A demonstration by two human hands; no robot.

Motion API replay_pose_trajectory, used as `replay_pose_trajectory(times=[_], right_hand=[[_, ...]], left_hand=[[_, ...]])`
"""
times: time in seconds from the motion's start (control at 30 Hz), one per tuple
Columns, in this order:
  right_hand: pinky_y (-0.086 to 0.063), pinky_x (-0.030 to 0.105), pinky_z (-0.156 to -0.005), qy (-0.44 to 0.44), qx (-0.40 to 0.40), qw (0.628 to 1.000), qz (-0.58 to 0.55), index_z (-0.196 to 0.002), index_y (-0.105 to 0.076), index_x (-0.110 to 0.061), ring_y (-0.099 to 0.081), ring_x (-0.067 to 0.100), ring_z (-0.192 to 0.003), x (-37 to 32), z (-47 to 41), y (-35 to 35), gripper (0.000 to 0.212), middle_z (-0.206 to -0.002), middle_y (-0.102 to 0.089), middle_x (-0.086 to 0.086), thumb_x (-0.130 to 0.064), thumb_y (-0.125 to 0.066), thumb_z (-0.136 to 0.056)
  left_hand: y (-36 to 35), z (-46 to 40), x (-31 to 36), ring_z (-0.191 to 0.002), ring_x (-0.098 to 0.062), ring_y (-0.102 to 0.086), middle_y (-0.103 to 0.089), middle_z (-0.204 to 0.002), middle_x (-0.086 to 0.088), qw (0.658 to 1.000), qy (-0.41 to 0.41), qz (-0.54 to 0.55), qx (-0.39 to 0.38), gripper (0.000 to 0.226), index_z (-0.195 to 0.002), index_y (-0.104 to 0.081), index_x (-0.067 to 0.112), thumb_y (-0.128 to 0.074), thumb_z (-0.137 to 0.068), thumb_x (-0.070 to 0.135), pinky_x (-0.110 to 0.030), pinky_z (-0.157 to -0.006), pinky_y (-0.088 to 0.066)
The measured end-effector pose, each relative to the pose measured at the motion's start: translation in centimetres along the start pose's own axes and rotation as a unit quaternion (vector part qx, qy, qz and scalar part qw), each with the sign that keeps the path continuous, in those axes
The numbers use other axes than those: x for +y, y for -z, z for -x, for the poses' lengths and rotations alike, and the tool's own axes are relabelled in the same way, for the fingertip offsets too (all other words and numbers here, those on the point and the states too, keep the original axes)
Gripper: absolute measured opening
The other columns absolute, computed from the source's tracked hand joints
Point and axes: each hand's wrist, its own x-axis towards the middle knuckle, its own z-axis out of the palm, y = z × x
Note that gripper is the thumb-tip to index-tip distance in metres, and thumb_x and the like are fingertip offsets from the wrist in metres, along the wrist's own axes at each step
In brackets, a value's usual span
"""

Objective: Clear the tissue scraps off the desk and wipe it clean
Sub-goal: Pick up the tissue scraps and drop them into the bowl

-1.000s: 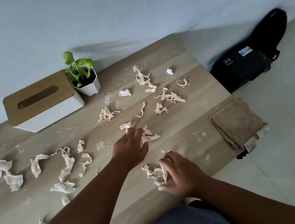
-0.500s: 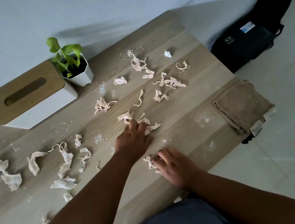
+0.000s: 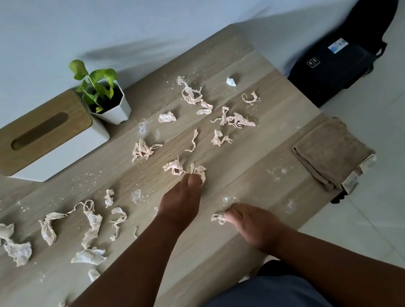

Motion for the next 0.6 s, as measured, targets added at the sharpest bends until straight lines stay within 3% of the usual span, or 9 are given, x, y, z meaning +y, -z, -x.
replay_pose_trajectory(times=[0.07,0.13,0.23,0.37,0.43,0.6], right_hand=[[-0.053,0.033,-0.057,-0.024,-0.005,1.000,0.006,-0.109,-0.069,-0.008,-0.066,0.030,-0.077,0.4,0.0,0.7,0.026,-0.091,-0.065,0.010,-0.002,-0.068,-0.084],[-0.050,0.037,-0.060,-0.055,-0.007,0.998,0.006,-0.101,-0.064,-0.006,-0.062,0.033,-0.080,0.6,-0.2,1.4,0.019,-0.091,-0.061,0.012,-0.008,-0.049,-0.089],[-0.051,0.043,-0.069,-0.080,-0.004,0.997,-0.015,-0.096,-0.058,-0.008,-0.055,0.028,-0.085,0.8,-0.4,2.2,0.036,-0.095,-0.057,0.009,-0.027,-0.028,-0.092],[-0.049,0.044,-0.069,-0.101,0.025,0.994,-0.036,-0.089,-0.055,-0.007,-0.053,0.027,-0.082,0.6,-0.9,3.0,0.024,-0.089,-0.055,0.010,-0.028,-0.045,-0.098],[-0.047,0.043,-0.071,-0.112,0.022,0.993,-0.035,-0.090,-0.054,-0.006,-0.054,0.029,-0.083,0.6,-1.2,3.1,0.025,-0.090,-0.056,0.012,-0.028,-0.057,-0.100],[-0.046,0.042,-0.069,-0.124,0.017,0.991,-0.048,-0.093,-0.054,-0.003,-0.055,0.032,-0.082,0.7,-1.0,2.8,0.014,-0.094,-0.056,0.014,-0.014,-0.055,-0.101]], left_hand=[[0.1,0.3,0.0,-0.069,-0.038,-0.062,-0.062,-0.101,-0.015,1.000,-0.009,0.010,-0.004,0.022,-0.118,-0.061,0.003,-0.051,-0.104,0.018,-0.045,-0.051,-0.054],[0.3,0.4,0.1,-0.072,-0.038,-0.062,-0.060,-0.102,-0.015,1.000,0.004,0.018,-0.008,0.021,-0.120,-0.064,0.004,-0.058,-0.100,0.008,-0.045,-0.054,-0.054],[0.7,0.4,0.5,-0.076,-0.037,-0.060,-0.059,-0.103,-0.015,0.999,0.022,0.040,-0.010,0.020,-0.117,-0.064,0.004,-0.057,-0.099,0.007,-0.045,-0.061,-0.054],[1.4,0.5,1.1,-0.070,-0.034,-0.057,-0.055,-0.090,-0.013,0.998,0.001,0.053,0.032,0.022,-0.097,-0.061,0.002,-0.048,-0.103,0.019,-0.045,-0.060,-0.050],[1.6,0.7,1.3,-0.069,-0.032,-0.055,-0.053,-0.086,-0.011,0.998,0.002,0.056,0.041,0.021,-0.092,-0.057,0.003,-0.053,-0.103,0.021,-0.044,-0.059,-0.049],[1.6,0.9,1.1,-0.067,-0.037,-0.056,-0.054,-0.085,-0.015,0.998,0.015,0.051,0.022,0.014,-0.091,-0.056,0.000,-0.061,-0.095,0.012,-0.046,-0.056,-0.050]])
